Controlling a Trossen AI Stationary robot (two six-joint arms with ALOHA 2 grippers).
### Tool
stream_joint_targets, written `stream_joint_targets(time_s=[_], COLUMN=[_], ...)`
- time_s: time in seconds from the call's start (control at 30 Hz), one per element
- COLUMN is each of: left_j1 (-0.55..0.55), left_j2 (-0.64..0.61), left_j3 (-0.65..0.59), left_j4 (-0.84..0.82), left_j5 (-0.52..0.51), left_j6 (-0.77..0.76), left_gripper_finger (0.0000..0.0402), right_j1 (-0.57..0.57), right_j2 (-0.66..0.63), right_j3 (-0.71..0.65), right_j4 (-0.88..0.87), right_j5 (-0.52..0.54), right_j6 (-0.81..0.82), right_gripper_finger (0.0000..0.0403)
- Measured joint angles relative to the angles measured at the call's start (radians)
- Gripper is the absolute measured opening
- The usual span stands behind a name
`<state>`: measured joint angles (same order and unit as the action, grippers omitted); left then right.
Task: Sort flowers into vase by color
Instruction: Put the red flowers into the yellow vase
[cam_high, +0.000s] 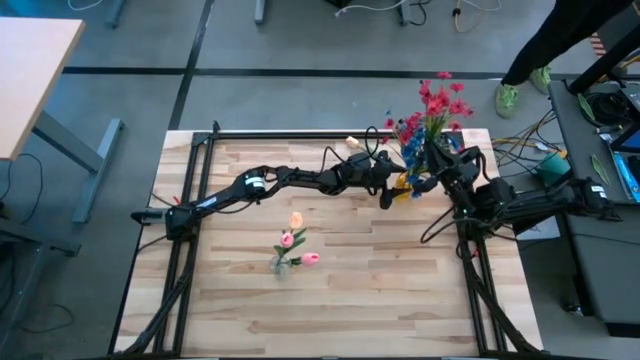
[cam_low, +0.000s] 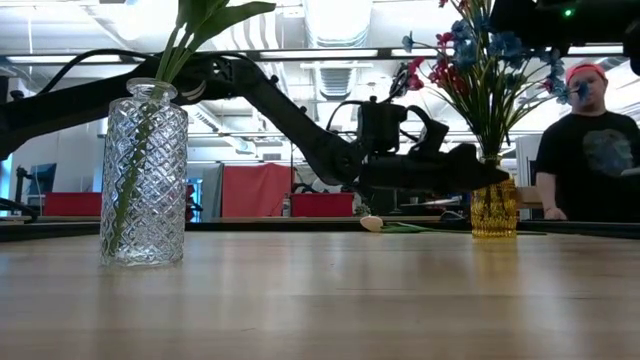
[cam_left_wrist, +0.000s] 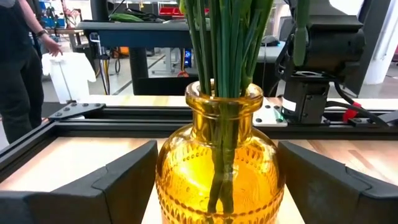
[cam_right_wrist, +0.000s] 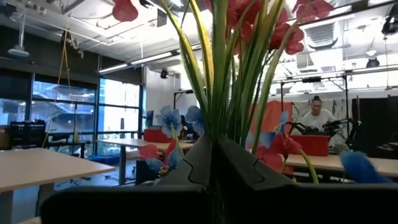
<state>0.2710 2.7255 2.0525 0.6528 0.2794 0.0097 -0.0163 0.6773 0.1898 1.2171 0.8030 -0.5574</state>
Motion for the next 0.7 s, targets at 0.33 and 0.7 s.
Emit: stream_joint_targets(time_s=[0.33,0.7], left_j1=[0.000,-0.005], left_j2=[0.000,0.000], left_j3=[0.000,0.000], left_j4=[-0.012,-0.024], left_j5=[0.034,0.045], left_j6=[0.003,0.003], left_gripper_finger=[0.0310,0.0310], right_j1=[-0.055,-0.105], right_j2=[0.001,0.051], right_j3=[0.000,-0.001], right_j4=[0.004,0.005], right_j5=[-0.071,-0.157], right_j6=[-0.004,0.064], right_gripper_finger=[0.0012,0.0012])
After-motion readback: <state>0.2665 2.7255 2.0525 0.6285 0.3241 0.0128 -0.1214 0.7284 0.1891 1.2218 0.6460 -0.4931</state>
